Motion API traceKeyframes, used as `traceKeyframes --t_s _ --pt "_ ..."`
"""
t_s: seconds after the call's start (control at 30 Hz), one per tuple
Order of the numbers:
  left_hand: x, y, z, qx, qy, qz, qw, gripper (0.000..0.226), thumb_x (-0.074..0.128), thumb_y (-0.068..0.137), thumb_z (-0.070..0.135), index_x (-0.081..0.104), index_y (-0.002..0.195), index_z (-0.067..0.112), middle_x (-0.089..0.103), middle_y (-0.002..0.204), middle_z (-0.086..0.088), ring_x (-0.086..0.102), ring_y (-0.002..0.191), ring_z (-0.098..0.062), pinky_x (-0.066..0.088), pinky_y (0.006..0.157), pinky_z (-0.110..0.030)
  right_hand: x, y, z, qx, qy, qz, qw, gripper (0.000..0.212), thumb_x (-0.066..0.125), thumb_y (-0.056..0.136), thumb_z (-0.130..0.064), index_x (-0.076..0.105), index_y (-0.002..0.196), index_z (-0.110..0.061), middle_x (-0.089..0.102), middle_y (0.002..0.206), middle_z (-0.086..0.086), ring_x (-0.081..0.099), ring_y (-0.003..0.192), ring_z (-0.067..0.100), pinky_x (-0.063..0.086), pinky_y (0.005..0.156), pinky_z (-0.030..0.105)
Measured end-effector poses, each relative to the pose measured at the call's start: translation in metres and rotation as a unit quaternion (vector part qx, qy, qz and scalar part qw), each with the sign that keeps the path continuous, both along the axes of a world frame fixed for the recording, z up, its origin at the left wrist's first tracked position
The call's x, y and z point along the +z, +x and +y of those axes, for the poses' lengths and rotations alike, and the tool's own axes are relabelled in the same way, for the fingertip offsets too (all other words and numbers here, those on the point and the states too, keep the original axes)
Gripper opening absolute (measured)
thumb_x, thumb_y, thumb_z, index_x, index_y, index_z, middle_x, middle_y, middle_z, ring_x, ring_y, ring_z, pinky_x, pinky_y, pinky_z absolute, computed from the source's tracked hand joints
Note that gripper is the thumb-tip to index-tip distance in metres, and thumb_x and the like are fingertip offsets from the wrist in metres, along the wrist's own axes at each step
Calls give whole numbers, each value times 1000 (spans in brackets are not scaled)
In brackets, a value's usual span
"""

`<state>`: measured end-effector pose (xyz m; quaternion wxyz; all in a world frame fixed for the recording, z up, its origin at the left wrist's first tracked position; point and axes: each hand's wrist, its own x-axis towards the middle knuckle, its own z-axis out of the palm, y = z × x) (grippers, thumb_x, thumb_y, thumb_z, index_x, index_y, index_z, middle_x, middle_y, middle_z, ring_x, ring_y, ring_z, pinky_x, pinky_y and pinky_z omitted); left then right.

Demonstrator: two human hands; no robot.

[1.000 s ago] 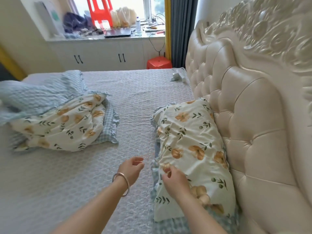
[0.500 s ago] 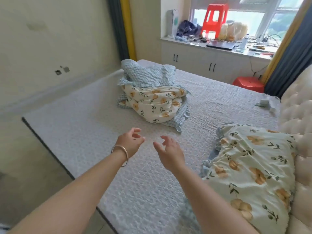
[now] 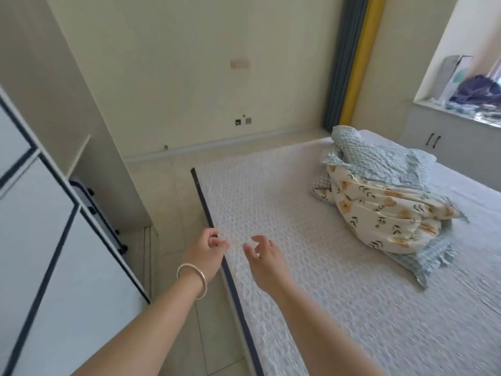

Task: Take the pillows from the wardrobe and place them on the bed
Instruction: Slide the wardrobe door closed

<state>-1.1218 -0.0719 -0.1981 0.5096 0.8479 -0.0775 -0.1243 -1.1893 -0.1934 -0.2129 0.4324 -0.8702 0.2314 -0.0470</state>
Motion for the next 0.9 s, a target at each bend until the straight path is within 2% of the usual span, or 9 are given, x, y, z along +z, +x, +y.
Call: traceKeyframes --t_s 0.17,0.4,0.63,0.8,0.9 --pt "8 55 38 52 17 -31 998 35 57 92 28 51 125 21 62 111 2 57 96 -17 42 80 -29 12 67 37 55 -18 -18 998 46 35 95 -46 39 134 -22 51 131 2 51 116 19 41 93 33" --pt "3 132 68 122 28 -42 991 35 56 92 26 51 126 21 61 112 4 55 94 -10 42 71 -24 13 166 60 114 -29 -19 993 41 36 95 -44 43 129 -22 54 121 -1 54 105 17 45 87 34" --pt "10 219 94 214 48 -43 975 37 52 92 24 48 129 25 56 108 11 55 86 -6 48 79 -28 22 286 75 204 -42 -35 977 36 39 95 -38 46 127 -21 55 119 -2 53 104 17 41 84 31" --pt "23 278 117 241 108 -76 962 40 54 91 26 46 130 24 60 119 6 58 101 -12 47 85 -29 46 366 110 264 -19 -63 962 36 40 94 -41 48 125 -24 58 108 -4 57 95 15 47 79 31" --pt "29 312 132 251 131 -99 954 40 55 91 26 45 130 26 59 120 9 57 102 -9 48 85 -28 67 419 133 299 -23 -97 949 32 40 95 -39 53 120 -24 61 109 -3 57 91 14 47 74 30"
